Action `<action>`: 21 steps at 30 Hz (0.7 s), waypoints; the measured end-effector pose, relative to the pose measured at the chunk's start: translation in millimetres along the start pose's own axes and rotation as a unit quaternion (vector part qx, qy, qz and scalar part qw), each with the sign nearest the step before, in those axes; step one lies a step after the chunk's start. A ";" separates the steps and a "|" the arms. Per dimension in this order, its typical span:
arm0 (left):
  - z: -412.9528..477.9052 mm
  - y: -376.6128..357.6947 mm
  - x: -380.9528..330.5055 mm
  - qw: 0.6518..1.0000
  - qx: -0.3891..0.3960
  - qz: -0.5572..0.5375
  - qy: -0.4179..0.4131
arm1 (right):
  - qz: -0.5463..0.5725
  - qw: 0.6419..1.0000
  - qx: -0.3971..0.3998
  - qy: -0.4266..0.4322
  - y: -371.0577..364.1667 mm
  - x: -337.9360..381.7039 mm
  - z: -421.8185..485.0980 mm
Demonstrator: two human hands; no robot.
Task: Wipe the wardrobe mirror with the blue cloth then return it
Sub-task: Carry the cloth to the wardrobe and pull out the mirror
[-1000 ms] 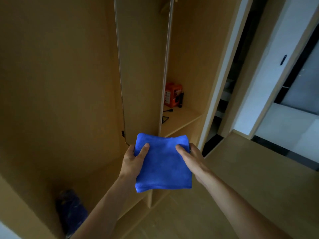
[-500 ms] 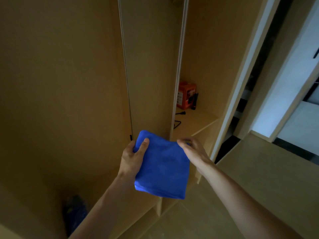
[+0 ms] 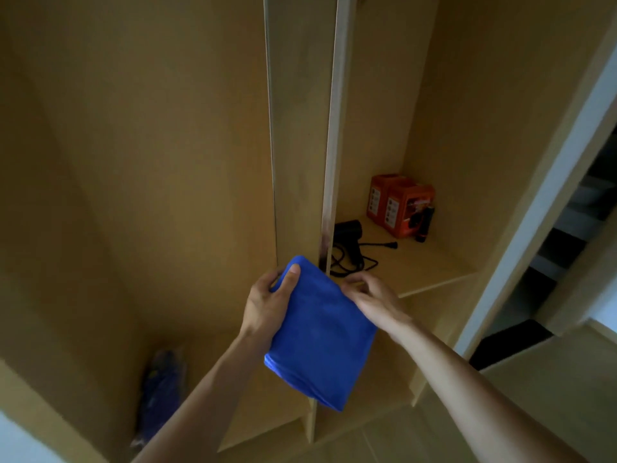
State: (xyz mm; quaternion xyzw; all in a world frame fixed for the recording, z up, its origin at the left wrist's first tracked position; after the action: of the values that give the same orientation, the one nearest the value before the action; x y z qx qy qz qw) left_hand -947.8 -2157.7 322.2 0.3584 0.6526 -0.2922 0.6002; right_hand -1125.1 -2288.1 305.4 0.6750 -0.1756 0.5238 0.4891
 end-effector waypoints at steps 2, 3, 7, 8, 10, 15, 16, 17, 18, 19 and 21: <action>-7.0 -5.6 1.3 0.999 -0.033 -0.001 0.013 | -0.008 0.999 0.028 0.013 4.1 -4.5 4.5; -10.3 -6.4 3.7 0.999 -0.046 0.002 0.019 | -0.014 0.999 0.040 0.018 4.5 -5.9 5.4; -26.5 -8.3 8.9 0.997 -0.071 0.038 0.020 | -0.045 0.994 0.080 0.061 -0.8 1.1 8.3; -30.2 -8.0 8.4 0.995 -0.079 0.050 0.017 | -0.054 0.992 0.087 0.079 -2.7 7.3 8.9; -34.9 -7.9 3.5 0.993 -0.093 0.075 0.001 | -0.059 0.988 0.093 0.106 -5.7 21.1 8.7; -35.9 -9.9 -18.8 0.977 -0.131 0.165 -0.035 | -0.068 0.985 0.062 0.146 -5.0 48.7 12.5; -33.9 -11.7 -22.2 0.971 -0.137 0.191 -0.035 | -0.067 0.985 0.057 0.149 -3.7 52.2 13.1; -31.4 -13.8 -25.0 0.966 -0.140 0.214 -0.035 | -0.066 0.985 0.054 0.149 -2.4 55.8 13.6; -28.5 -17.0 -28.0 0.962 -0.139 0.231 -0.035 | -0.064 0.985 0.052 0.150 -1.4 59.5 14.3; -26.2 -20.9 -31.4 0.960 -0.136 0.243 -0.039 | -0.063 0.985 0.052 0.154 -0.7 63.7 15.3; -23.1 -28.2 -38.7 0.955 -0.132 0.260 -0.050 | -0.066 0.983 0.054 0.161 -1.3 72.7 16.8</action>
State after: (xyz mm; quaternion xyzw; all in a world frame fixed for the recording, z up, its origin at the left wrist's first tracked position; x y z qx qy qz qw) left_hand -983.3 -2159.5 361.8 0.4184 0.5385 -0.0551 0.7294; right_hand -1086.8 -2281.7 369.1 0.6173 -0.0205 0.6010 0.5072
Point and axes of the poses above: each hand's wrist, its own z-axis towards the middle knuckle, its own y-axis out of the back of the hand, x = y × z, the point moved 7 cm from there along z, towards the middle knuckle, and after that the axes turned 7 degrees about y, right-handed, at the moved point
